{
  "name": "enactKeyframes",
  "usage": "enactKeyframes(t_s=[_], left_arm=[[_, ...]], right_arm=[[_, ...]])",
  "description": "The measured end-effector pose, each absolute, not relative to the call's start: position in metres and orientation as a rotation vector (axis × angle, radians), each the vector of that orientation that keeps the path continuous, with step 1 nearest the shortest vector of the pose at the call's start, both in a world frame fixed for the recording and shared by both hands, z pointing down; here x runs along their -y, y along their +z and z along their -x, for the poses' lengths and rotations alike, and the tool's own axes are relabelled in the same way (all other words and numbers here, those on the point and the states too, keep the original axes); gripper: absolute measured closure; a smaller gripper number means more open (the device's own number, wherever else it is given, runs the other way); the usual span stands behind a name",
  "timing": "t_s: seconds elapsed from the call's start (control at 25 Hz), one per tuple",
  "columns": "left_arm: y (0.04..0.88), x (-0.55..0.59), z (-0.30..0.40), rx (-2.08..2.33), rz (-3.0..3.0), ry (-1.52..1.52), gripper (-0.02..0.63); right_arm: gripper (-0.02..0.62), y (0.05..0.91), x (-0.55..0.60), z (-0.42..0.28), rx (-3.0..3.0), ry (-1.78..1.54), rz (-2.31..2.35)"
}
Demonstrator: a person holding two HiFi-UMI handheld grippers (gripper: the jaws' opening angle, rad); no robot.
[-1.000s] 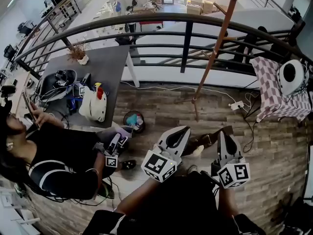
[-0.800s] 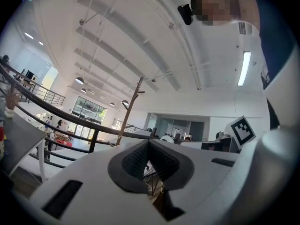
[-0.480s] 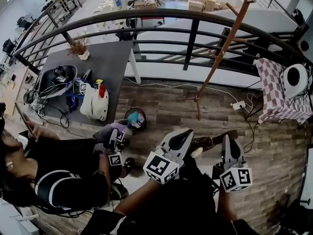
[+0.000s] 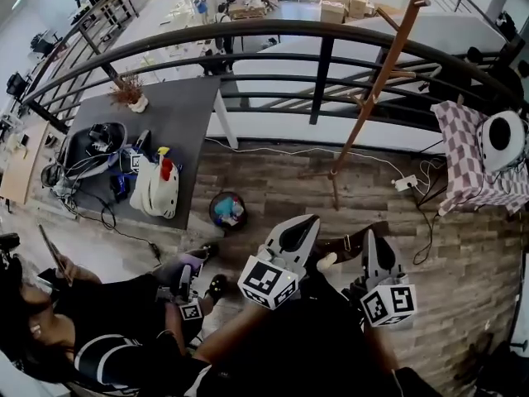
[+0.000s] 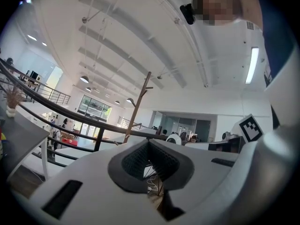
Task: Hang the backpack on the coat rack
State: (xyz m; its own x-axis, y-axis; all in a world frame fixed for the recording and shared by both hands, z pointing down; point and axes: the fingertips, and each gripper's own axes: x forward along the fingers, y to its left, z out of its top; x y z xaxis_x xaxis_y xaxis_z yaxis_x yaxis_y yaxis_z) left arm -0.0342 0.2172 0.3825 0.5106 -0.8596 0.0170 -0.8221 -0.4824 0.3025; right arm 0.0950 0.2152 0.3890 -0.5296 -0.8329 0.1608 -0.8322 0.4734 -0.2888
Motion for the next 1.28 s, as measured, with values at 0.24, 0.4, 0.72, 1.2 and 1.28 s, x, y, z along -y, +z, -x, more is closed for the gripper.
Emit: enactKeyframes(t_s=[0.24,0.4,0.72,1.2,1.28], left_arm=[[0.386,-0.180,0.020,1.405,-2.481,-0.194,0.598],[0.380,-0.151,0.005,1.384,-2.506,-0.207,0.598],[0.381,-0.114,-0.008,1.436,-2.481,-0.179,0.598],[0.393,-0.070,-0.035,1.447,-2.436,-0.159,0.598],[0.393,-0.066,-0.033,1.446,-2.438,-0.149,0.598]], right_arm=[[0.569,0.390,-0.185,-0.096,-2.708,-0.523,1.494],[0.569,0.388,-0.158,-0.105,-2.711,-0.504,1.490],[0.569,0.387,-0.111,-0.121,-2.713,-0.504,1.460],[0.569,0.398,-0.066,-0.134,-2.738,-0.550,1.415],[0.569,0.398,-0.060,-0.131,-2.740,-0.557,1.405]])
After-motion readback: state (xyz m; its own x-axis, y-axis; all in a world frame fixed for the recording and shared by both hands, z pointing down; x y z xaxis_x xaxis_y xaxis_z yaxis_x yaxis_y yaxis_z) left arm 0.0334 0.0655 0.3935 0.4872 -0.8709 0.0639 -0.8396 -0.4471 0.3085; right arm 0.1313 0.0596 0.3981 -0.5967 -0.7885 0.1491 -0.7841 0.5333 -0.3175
